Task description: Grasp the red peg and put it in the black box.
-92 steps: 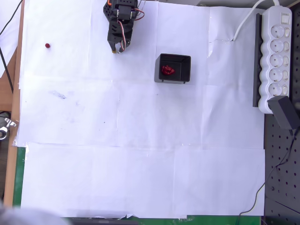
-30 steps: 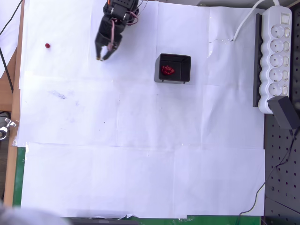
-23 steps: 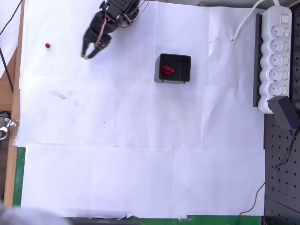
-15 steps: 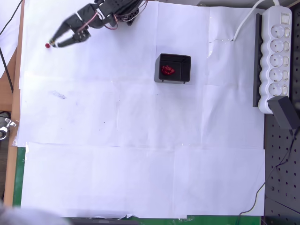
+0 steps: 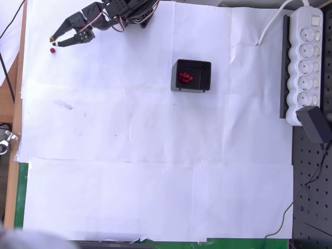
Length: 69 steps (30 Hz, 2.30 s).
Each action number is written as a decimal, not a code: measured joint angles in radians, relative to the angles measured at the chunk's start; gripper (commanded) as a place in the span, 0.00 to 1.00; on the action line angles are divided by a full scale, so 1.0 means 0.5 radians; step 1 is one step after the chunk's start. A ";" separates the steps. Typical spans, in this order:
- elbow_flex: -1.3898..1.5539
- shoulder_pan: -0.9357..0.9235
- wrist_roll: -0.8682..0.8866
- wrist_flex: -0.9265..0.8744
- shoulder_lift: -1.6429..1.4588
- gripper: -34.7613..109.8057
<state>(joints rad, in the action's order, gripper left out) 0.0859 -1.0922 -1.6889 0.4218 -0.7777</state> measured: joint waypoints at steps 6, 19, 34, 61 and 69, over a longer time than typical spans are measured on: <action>0.009 0.015 0.046 0.000 -0.117 0.24; -0.003 -0.080 0.074 0.362 -0.518 0.24; -0.025 -0.126 0.074 1.513 -1.601 0.35; 0.644 -0.337 -0.086 2.031 -2.681 0.45; 0.657 -0.288 -0.052 1.985 -2.697 0.45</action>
<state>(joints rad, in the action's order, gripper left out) 0.4142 -1.2364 -1.7150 1.4143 -2.1261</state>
